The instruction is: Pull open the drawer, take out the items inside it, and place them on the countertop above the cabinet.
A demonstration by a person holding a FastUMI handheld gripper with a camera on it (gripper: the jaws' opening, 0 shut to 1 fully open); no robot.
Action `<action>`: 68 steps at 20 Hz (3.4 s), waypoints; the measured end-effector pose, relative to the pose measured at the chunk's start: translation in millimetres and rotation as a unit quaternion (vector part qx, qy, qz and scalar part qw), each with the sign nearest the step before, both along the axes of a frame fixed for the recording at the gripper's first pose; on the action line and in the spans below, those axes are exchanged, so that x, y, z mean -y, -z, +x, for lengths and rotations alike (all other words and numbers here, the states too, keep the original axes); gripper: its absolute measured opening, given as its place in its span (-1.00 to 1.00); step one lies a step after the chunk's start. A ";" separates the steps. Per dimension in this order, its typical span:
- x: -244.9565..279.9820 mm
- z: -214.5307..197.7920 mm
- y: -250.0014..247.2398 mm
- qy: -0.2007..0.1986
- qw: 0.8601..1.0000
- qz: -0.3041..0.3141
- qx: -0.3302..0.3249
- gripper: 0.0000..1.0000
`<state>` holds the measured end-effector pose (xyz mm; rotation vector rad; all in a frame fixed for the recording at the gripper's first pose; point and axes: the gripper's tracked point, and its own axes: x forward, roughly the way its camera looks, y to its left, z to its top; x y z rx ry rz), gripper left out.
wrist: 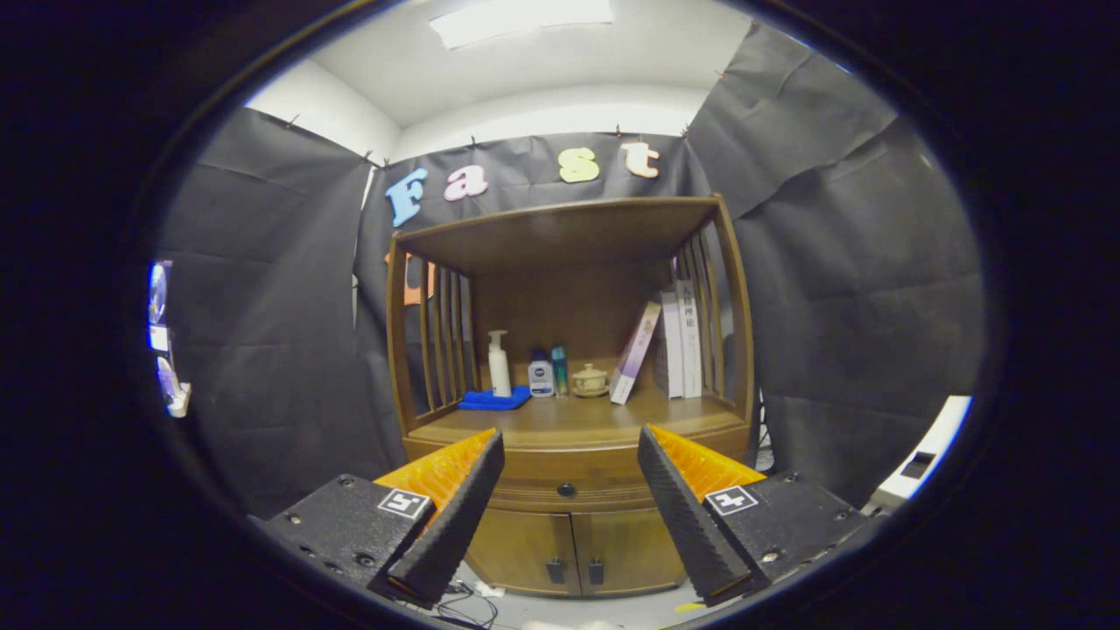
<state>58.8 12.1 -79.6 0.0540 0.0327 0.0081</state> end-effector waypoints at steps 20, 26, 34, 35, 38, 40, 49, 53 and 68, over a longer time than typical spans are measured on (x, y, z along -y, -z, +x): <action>-7.0 168.9 172.6 0.028 0.990 -0.035 -0.130 0.66; -8.4 184.1 182.8 0.029 0.989 -0.031 -0.144 0.11; -4.5 186.3 182.2 0.051 0.986 -0.034 -0.153 -0.42; -3.4 186.0 183.2 0.047 0.986 -0.034 -0.154 -0.44; -4.5 185.9 183.1 0.038 0.986 -0.028 -0.160 -0.50; -3.1 185.6 182.9 0.033 0.986 -0.033 -0.163 -0.50; -4.1 147.4 181.3 0.023 0.985 -0.029 -0.171 -0.51; -6.8 121.8 178.7 0.014 0.984 -0.028 -0.175 -0.51; -8.5 40.8 174.0 -0.014 0.981 -0.043 -0.188 -0.51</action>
